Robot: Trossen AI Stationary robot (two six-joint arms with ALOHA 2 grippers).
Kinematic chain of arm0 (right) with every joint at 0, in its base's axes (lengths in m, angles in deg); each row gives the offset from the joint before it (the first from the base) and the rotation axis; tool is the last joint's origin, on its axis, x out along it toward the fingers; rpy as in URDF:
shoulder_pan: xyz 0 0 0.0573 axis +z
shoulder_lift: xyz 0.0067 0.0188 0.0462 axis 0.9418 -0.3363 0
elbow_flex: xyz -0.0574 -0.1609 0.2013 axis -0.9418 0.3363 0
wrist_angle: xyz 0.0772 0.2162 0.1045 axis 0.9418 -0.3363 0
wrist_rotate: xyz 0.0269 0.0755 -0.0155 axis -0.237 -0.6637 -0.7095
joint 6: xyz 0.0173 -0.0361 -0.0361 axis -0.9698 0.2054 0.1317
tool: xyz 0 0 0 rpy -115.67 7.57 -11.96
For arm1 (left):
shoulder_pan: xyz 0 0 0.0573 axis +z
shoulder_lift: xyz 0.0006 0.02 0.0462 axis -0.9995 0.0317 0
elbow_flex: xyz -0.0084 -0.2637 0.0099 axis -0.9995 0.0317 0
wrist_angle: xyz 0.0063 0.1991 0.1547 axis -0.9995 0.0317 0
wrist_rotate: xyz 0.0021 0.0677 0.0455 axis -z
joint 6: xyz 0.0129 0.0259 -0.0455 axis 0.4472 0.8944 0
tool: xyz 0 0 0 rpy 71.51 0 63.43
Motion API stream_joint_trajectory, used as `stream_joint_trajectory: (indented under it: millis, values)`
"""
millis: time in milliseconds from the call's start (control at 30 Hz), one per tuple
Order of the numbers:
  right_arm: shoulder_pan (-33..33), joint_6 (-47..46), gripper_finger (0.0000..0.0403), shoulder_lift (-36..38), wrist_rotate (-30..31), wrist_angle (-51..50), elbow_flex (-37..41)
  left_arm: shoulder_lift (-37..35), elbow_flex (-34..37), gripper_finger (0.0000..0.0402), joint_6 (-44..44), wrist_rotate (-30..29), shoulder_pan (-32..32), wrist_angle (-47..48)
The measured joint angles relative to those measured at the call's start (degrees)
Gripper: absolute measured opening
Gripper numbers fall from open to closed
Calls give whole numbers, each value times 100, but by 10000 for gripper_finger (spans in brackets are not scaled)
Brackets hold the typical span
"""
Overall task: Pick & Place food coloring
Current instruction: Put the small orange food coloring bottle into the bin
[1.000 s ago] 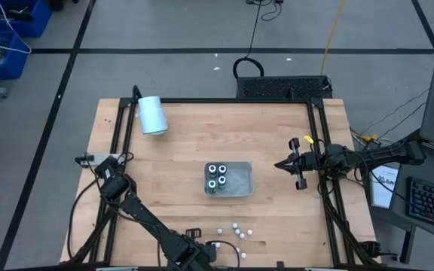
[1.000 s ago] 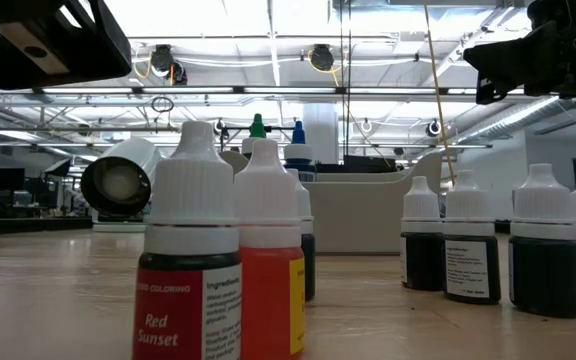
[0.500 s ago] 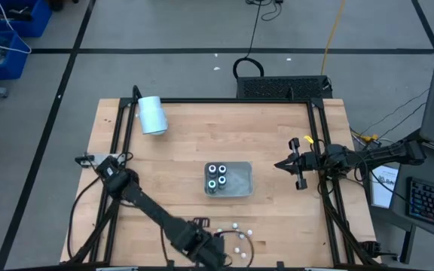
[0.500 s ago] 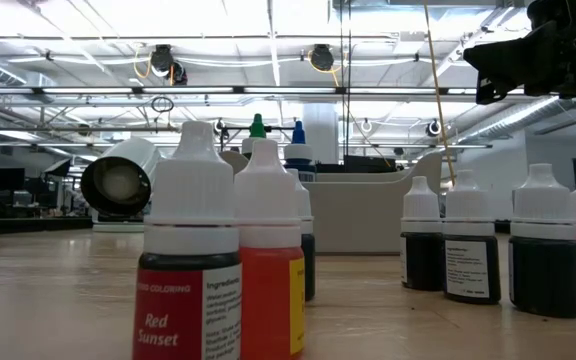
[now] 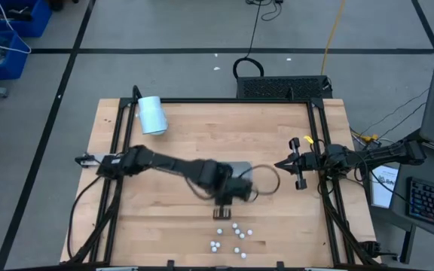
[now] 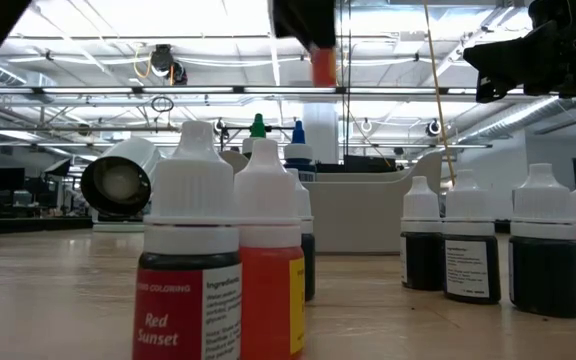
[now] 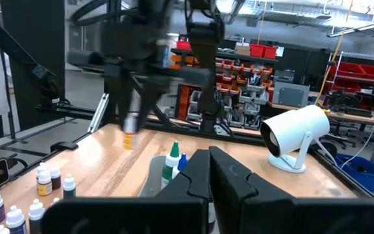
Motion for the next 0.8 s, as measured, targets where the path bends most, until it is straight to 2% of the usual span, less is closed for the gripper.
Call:
stream_joint_trajectory:
  millis: [200, 533, 800]
  values:
    - [0, 145, 0, -2, 3, 17, 0, 0, 0, 72, 711, -403, 534, -329]
    - [0, 306, 0, 2, 6, 52, 0, 306, -2, 72, 1006, -473, 1059, -1098]
    - [-9, 333, 0, -35, 7, 57, 0, 783, 9, 72, 1059, -475, 1163, -807]
